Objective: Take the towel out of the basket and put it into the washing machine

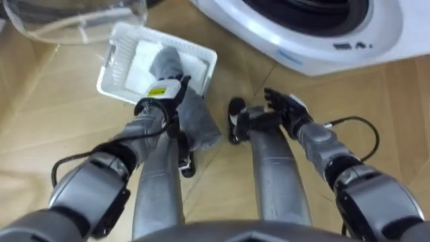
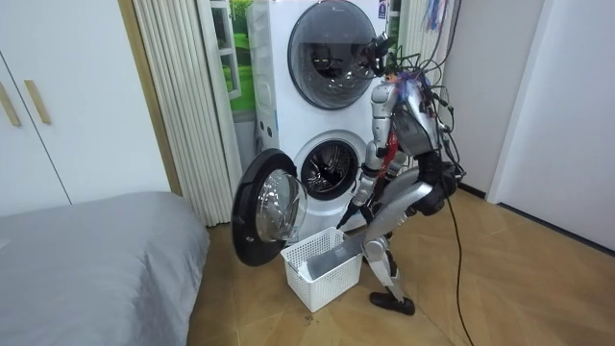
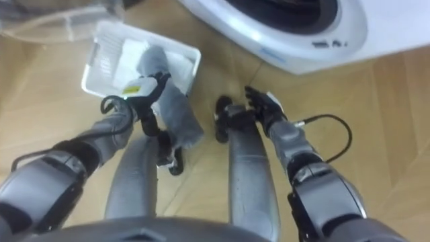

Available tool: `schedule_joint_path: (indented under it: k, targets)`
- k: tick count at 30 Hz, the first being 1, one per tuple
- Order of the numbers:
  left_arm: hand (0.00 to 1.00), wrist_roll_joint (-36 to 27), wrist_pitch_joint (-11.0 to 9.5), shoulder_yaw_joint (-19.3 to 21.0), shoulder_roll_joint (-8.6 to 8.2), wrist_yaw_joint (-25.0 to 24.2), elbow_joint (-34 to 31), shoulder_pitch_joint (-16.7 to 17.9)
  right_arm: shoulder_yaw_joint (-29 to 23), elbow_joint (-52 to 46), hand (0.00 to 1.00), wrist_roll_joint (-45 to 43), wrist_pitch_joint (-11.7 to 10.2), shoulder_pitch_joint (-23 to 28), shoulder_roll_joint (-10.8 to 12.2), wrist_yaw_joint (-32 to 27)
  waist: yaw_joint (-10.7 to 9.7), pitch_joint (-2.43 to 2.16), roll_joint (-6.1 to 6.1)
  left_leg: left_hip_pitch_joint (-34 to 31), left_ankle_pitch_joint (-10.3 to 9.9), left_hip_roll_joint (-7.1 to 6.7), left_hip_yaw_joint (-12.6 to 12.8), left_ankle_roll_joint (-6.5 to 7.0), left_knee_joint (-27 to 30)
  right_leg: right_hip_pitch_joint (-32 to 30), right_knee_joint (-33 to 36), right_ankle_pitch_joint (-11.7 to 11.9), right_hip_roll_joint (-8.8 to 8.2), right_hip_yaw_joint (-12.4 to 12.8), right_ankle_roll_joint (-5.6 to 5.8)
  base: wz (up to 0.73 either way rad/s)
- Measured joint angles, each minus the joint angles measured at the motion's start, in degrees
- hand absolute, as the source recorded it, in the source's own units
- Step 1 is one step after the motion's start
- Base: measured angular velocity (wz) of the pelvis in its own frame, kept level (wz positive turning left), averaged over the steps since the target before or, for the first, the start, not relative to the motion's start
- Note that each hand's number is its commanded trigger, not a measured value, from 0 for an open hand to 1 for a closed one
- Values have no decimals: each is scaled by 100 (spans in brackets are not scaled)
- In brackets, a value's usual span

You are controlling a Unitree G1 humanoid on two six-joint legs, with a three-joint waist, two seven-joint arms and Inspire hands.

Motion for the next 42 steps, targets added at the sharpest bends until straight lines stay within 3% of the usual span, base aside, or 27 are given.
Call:
schedule_joint_path:
  k: [4, 9, 12, 18, 19, 20, 21, 22, 31, 37, 42]
  targets:
    - [0, 94, -60, -121, 49, 223, -50, -90, 190, -107, 0, 348, -190, -95, 13, 140, -145, -2, -40, -453, -157, 45, -109, -54, 514, -425, 411, -75, 73, -15, -77, -3]
    - [0, 80, -77, -603, 39, 191, -47, -206, 561, -323, 0, 686, -382, -164, 70, 261, -432, -7, -72, -893, -325, 216, -208, -108, 988, -809, 734, -144, 223, -77, -165, -10]
    - [0, 77, -210, -794, 38, 128, -47, -273, 620, -342, 0, 819, -478, -208, 101, 296, -487, -7, -82, -1080, -394, 301, -239, -112, 1121, -969, 784, -142, 280, -119, -181, -11]
    - [0, 62, -276, -1186, 64, -40, -127, -392, 643, -359, 0, 1142, -625, -259, 118, 291, -518, -9, -88, -1375, -403, 294, -243, -117, 1163, -1264, 829, -146, 257, -137, -177, -1]
    - [14, 63, -280, -1262, 59, -128, -127, -447, 671, -349, 0, 1231, -625, -270, 130, 292, -518, -12, -91, -1405, -411, 292, -243, -110, 1164, -1296, 833, -139, 256, -138, -166, 0]
    - [38, 66, -280, -1287, 56, -171, -127, -476, 670, -332, 0, 1247, -622, -288, 141, 292, -518, -12, -93, -1410, -413, 290, -243, -108, 1164, -1312, 833, -137, 257, -138, -168, -4]
    - [65, 72, -280, -1346, 56, -276, -127, -551, 670, -305, 0, 1250, -619, -324, 160, 292, -518, -11, -94, -1438, -421, 288, -240, -109, 1164, -1343, 833, -132, 263, -134, -178, -6]
    - [100, 65, -281, -1356, 53, -393, -126, -621, 666, -249, 0, 1235, -619, -373, 184, 295, -518, -10, -94, -1476, -429, 289, -241, -106, 1166, -1369, 830, -129, 263, -137, -184, -6]
    - [100, -151, -283, -1679, 67, -1166, -140, -788, 672, -170, 0, 909, -584, -541, 196, 287, -521, -3, -108, -1506, -455, 299, -197, -60, 1089, -1429, 798, -156, 216, -160, -183, 0]
    - [100, -399, -267, -1834, 75, -1760, -105, -862, 674, 61, 0, 965, -611, -704, 262, 291, -537, 19, -252, -1529, -476, 306, -193, -23, 1082, -1449, 784, -181, 190, -167, -167, 0]
    - [100, -802, -161, -2033, 76, -2039, -98, -906, 677, 121, 0, 1080, -611, -739, 355, 227, -571, 23, -302, -1603, -484, 303, -191, -1, 1078, -1506, 786, -197, 142, -188, -148, 1]
